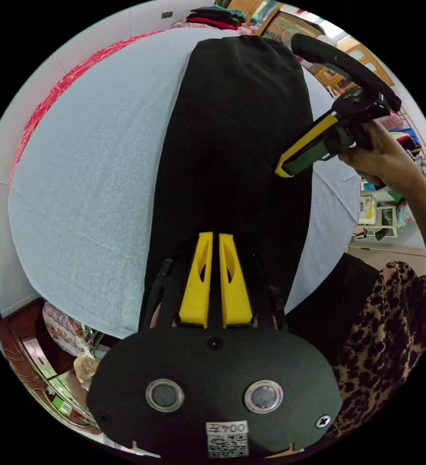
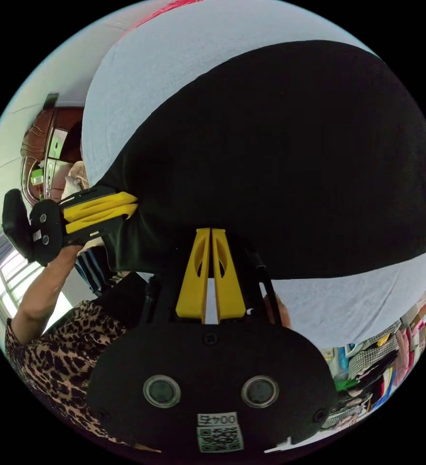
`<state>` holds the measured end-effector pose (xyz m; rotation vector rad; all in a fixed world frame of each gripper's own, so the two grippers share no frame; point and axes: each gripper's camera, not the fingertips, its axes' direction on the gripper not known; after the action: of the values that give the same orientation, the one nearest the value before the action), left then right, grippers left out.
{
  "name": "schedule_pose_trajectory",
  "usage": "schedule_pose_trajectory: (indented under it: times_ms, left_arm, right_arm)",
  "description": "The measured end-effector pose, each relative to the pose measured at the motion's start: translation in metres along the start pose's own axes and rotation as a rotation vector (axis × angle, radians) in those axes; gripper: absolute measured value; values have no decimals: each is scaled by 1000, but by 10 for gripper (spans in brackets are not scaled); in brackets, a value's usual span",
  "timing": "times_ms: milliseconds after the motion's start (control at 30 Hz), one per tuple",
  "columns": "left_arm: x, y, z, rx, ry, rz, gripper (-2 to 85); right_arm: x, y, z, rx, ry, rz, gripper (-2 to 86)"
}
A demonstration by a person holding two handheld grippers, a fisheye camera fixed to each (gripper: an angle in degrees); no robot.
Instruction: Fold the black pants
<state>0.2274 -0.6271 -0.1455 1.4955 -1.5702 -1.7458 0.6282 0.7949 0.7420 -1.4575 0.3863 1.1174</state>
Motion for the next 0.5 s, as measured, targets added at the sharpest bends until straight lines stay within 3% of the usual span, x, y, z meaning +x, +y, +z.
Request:
schedule_pose_trajectory:
  times_ms: [333, 500]
  left_arm:
    - [4, -8, 0, -14, 6, -108, 21]
    - [12, -10, 0, -9, -29, -189, 21]
  right_arm:
    - [-9, 33, 10, 95, 131, -40, -8]
    - [25, 57, 15, 178, -1, -143, -7]
